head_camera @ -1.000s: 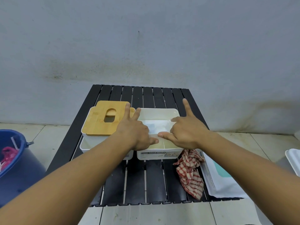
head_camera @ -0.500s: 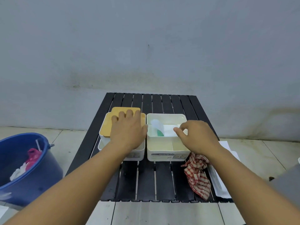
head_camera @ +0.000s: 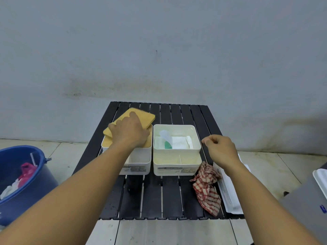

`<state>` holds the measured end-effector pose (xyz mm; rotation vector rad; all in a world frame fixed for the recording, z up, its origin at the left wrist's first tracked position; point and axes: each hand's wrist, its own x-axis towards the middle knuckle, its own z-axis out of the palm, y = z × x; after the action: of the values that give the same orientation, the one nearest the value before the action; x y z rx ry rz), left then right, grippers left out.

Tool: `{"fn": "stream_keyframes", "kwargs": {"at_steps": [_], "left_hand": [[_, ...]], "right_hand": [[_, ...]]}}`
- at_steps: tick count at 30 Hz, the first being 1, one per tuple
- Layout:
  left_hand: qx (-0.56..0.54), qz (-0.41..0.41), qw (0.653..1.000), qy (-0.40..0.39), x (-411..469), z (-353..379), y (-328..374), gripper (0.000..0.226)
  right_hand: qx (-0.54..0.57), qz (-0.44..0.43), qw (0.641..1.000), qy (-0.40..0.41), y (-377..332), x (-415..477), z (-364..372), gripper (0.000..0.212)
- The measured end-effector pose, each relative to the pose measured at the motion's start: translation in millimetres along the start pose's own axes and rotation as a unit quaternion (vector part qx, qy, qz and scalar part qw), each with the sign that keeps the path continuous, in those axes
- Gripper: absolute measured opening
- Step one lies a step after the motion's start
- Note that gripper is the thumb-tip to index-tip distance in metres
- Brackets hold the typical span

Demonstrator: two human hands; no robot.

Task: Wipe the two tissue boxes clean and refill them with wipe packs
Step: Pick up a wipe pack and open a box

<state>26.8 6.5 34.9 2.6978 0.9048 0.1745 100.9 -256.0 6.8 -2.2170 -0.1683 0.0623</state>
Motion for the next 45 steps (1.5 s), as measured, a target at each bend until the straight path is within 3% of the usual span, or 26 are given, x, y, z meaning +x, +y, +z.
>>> {"fn": "stream_keyframes", "kwargs": {"at_steps": [5,8,11,21,27,45], "left_hand": [[0.037,0.161,0.986,0.021,-8,-12,24,0.05],[0.076,0.264,0.961,-0.04,-14,-8,42,0.049],[0.109,0.314,0.936,-0.115,-16,1,53,0.053],[0.106,0.336,0.918,-0.181,-14,18,64,0.05],[0.093,0.325,0.918,-0.206,-14,22,62,0.045],[0.094,0.326,0.915,-0.218,-13,29,58,0.05]], "right_hand": [[0.006,0.006,1.0,0.0,0,2,-1,0.025],[0.011,0.01,1.0,-0.003,0,2,0,0.025],[0.017,0.013,1.0,-0.009,0,2,-3,0.025],[0.009,-0.005,0.998,-0.058,-9,4,7,0.024],[-0.008,-0.015,0.997,-0.073,-13,2,13,0.035],[-0.061,-0.02,0.994,-0.083,-13,0,16,0.046]]}}
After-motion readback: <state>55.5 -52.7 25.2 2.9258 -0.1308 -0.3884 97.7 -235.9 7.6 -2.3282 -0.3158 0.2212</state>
